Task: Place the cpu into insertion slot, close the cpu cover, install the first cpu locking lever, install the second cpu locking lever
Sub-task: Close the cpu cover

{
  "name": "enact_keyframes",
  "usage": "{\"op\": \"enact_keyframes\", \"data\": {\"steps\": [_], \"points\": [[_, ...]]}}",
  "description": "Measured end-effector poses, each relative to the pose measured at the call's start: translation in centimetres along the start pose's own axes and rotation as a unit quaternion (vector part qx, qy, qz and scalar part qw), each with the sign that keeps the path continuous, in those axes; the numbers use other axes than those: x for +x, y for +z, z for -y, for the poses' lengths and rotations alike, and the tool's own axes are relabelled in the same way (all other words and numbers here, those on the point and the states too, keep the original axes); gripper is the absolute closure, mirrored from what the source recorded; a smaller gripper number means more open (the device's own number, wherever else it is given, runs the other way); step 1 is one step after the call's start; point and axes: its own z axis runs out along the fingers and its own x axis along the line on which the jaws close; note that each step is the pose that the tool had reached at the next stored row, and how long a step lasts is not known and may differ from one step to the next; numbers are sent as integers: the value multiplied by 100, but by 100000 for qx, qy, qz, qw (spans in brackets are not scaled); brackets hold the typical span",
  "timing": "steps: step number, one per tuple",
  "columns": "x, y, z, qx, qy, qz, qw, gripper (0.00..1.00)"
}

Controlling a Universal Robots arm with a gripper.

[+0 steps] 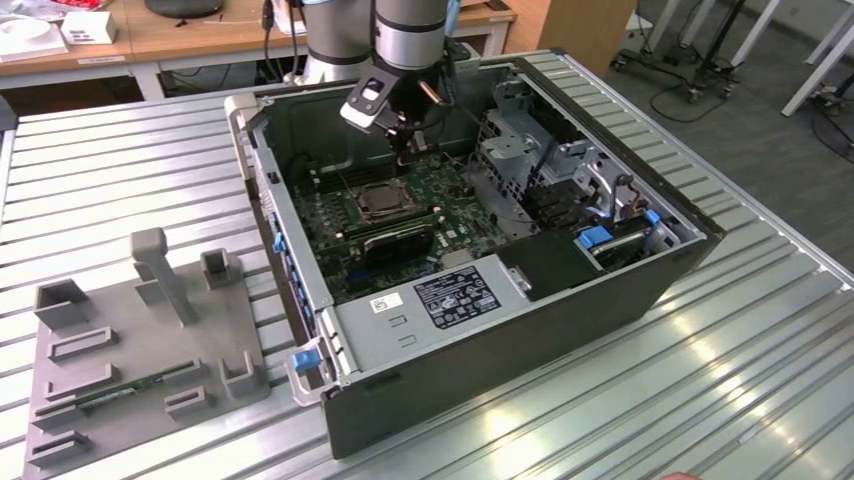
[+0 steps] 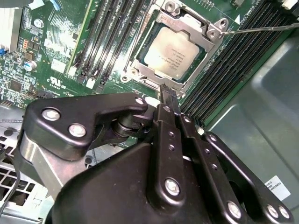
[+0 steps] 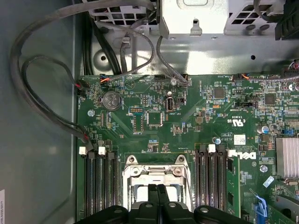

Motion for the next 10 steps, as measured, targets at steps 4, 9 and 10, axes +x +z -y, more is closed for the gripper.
{"op": "enact_keyframes", "data": {"steps": [4,9,10], "points": [[0,0,1,318,12,13,99999,89],[0,0,0,355,12,9,99999,89],[0,0,1,355,4,9,99999,89]]}}
